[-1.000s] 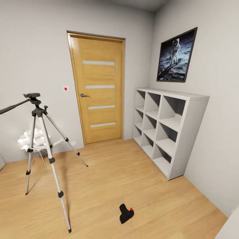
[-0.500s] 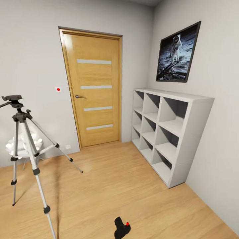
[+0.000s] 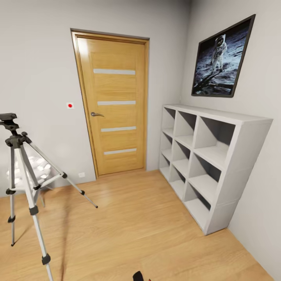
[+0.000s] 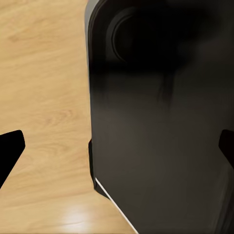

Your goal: Attach the digital camera to the camera tripod in the bedroom.

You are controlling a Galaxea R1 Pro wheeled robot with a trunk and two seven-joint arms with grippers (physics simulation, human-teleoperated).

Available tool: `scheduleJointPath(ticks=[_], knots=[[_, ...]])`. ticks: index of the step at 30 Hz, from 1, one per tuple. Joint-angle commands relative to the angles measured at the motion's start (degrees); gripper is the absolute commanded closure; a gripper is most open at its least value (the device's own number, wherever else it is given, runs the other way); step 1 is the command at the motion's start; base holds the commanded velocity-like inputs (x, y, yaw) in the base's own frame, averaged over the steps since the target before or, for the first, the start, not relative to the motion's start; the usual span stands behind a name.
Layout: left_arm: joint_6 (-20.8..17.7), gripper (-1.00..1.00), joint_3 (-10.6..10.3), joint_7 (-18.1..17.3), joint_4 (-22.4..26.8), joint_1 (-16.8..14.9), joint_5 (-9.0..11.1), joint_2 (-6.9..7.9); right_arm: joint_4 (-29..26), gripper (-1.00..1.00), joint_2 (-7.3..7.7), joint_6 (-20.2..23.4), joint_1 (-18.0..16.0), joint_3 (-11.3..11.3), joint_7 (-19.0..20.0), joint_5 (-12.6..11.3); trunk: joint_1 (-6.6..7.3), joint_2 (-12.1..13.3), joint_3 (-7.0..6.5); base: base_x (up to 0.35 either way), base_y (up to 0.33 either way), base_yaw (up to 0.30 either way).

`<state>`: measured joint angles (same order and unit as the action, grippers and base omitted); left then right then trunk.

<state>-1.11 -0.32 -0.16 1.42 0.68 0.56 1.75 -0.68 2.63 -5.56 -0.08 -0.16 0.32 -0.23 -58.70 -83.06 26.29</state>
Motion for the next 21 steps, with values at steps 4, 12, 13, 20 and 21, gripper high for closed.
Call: scheduleJointPath(ticks=[4,12,13,20,21], knots=[[-0.1,-1.00,-0.1,0.0,0.1,0.0,0.1,0.01,0.0,-1.00,0.00,-0.2,0.0,0.0,0.0,0.0,-0.03,0.0,0.04,0.241,-0.245,0.279],[-0.1,-1.00,0.0,0.0,0.2,0.0,0.1,0.01,0.0,-1.00,0.00,-0.2,0.0,0.0,0.0,0.0,-0.03,0.0,0.04,0.179,-0.241,0.259],[0.0,-1.00,0.0,0.0,0.1,0.0,0.1,0.01,0.0,-1.00,0.00,-0.2,0.0,0.0,0.0,0.0,-0.03,0.0,0.04,0.083,-0.113,0.136],[0.0,-1.00,0.0,0.0,0.2,0.0,0.1,-0.05,0.0,-1.00,0.00,-0.2,0.0,0.0,0.0,0.0,-0.03,0.0,0.04,0.024,-0.032,0.038],[0.0,-1.00,0.0,0.0,0.2,0.0,0.1,-0.05,0.0,-1.00,0.00,-0.2,0.0,0.0,0.0,0.0,-0.03,0.0,0.04,0.005,-0.006,0.007]])
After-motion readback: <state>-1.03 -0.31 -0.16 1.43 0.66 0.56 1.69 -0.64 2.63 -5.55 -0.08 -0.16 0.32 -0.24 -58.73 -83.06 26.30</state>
